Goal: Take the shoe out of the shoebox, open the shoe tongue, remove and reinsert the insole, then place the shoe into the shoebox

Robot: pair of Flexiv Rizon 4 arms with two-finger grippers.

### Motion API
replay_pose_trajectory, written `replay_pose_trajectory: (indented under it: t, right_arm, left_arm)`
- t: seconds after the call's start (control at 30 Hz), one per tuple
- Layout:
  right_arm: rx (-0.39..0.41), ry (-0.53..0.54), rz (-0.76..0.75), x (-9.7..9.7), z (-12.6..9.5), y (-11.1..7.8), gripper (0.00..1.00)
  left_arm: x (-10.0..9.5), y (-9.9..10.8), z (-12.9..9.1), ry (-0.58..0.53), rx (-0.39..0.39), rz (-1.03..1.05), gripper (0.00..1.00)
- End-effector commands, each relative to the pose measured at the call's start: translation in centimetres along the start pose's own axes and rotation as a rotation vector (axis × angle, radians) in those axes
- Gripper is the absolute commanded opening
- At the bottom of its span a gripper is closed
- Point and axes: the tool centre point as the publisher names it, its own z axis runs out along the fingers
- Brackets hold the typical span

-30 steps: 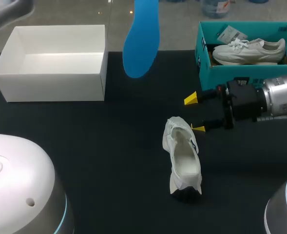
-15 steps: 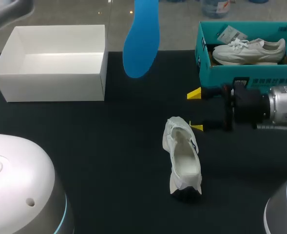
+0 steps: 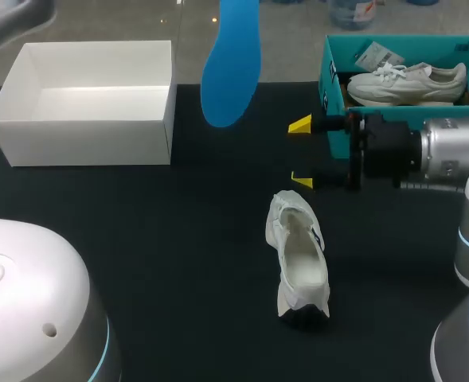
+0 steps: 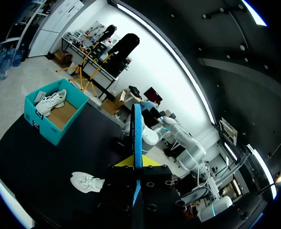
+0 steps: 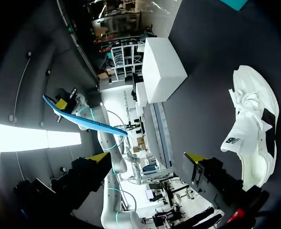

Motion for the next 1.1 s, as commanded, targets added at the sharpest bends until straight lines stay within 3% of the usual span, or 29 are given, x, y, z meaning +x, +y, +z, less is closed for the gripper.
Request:
replay_pose_trajectory:
  t: [0.03,0.97,1.1]
  right_arm:
    - [-0.005,-0.002,-0.002,0.9,1.9,0.8,1.00]
    - [-0.015,-0.005,-0.002,1.1,2.0,0.6,1.00]
    - [-0.015,-0.005,-0.002,1.1,2.0,0.6,1.00]
  left_arm:
    - [-0.1,-0.1,-0.1,0.001,-0.004,0.000,0.00]
    - [-0.1,-0.1,-0.1,0.001,-0.004,0.000,0.00]
    - [1.0,3.4,-0.8,-0.056,0.066,0.238,0.00]
